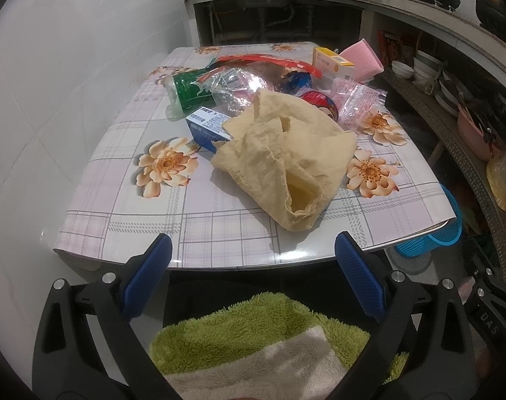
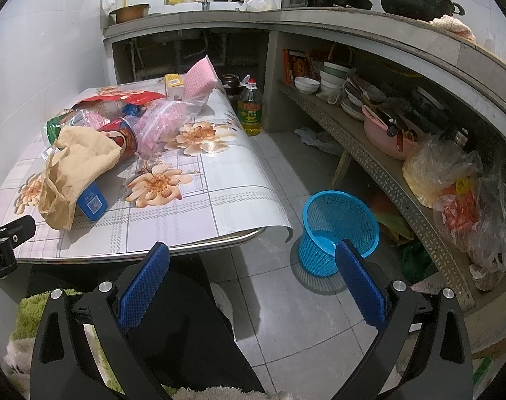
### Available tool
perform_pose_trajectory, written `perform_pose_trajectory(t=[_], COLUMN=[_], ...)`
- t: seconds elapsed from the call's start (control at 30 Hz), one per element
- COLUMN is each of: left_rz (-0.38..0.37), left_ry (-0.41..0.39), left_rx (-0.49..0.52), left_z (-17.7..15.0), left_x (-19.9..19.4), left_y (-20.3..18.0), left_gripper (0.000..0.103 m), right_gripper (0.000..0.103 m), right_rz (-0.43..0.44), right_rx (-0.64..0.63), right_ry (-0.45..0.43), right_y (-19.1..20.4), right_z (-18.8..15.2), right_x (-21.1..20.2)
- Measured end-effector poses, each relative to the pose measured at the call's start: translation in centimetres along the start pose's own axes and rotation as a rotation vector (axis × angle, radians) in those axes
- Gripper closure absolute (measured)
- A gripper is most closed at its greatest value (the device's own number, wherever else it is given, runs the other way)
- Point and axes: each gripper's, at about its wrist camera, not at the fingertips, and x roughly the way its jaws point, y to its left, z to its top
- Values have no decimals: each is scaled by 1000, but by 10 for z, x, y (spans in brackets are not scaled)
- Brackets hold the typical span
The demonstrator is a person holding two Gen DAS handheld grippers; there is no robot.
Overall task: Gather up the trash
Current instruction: 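Reach the right tool to the tan wrapper and close on it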
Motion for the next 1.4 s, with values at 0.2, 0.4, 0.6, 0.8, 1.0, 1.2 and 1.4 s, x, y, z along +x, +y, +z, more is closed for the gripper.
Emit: perform_pose_trajectory(t=[0.2,0.4,0.6,0.8,1.0,1.2,1.4], left_rz=[-17,67,47,-33,-95,-169,-202], left_ry=[-6,-66,-86,-143,-152,-129,-107], left_rx=[-45,-89,-135,-166,-128,-159,-209], left_z=[5,20,33,37,40,43,48], left_x=[-1,6,21,32,47,65,81], left_y=[14,50,90,107,100,104,114], left_gripper=[9,9,9,9,9,9,9], right_gripper=[6,6,6,6,6,13,45], right_rz=[54,212,399,547,564,571,570], right_rx=[-36,-120,-243,-430,-612,-612,-576], right_ry=[-23,-122,-185,-107,-38,32,73], right_y=[3,16,62,127,173,178,176], right_z=[7,34,66,84,80,78,80], right_x=[1,1,8,37,62,77,81])
